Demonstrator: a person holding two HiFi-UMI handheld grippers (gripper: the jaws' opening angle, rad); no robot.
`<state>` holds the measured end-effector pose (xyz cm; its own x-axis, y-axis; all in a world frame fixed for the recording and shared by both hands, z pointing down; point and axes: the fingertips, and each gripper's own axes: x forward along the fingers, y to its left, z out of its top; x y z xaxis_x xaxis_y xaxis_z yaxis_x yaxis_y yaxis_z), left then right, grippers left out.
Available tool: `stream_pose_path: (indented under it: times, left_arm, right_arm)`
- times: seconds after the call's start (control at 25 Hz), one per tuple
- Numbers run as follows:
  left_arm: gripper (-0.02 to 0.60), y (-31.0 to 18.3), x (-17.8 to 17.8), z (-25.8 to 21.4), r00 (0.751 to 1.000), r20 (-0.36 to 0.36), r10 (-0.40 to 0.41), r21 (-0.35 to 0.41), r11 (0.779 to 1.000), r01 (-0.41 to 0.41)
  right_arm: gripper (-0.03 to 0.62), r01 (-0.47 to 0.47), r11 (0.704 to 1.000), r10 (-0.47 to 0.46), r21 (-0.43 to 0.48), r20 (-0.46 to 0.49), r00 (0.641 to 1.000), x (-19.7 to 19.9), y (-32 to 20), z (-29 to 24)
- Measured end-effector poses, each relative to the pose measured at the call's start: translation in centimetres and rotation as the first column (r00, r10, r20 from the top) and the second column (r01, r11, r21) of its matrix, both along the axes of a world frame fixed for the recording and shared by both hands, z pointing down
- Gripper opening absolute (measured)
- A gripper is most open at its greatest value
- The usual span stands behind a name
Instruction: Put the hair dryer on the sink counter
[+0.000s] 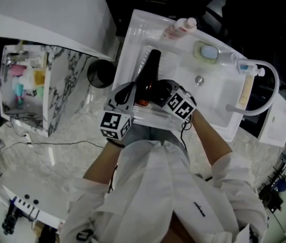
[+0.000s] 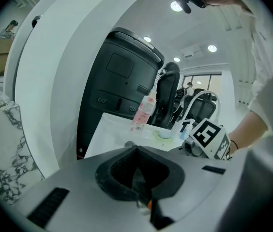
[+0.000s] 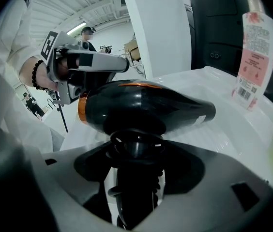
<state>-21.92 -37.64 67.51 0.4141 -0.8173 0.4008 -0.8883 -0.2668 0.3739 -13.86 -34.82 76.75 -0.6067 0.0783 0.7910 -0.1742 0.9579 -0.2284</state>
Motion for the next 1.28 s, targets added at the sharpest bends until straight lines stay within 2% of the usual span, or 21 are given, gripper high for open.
stream_pose_path:
  times: [0.52,0.92,1.12,1.28]
  left_arm:
    - [0.023,0.3,0.6,-0.3,1.0,0.007,0.012,0.004,1.0,-0.013]
    - [0.023,1.1,0.6,-0.9,1.0,0.01,0.01,0.005,1.0,-0.01]
    - [0.023,2.0,1.0,-2.1,1.0,-0.016,-0.003,0.007,1.0,0.003]
    - [0.023,1.8,1.6,-3.9,0.999,-0.031,0.006,0.038,0.999,-0.005]
  right_arm:
    - [0.321,0.032,0.999,-0.032,-0.009,-0.002,0.999,0.0,0.1,0.4]
    - [0.373,-0.018,0.999,0.018,-0.032,0.022,1.0,0.9,-0.3,-0.6]
    - [0.388,-0.097,0.995,0.099,-0.03,0.05,0.994,3.0,-0.6,-2.5]
    - [0.382,-0.219,0.976,0.216,0.003,0.167,0.962,4.2,-2.4,-6.6]
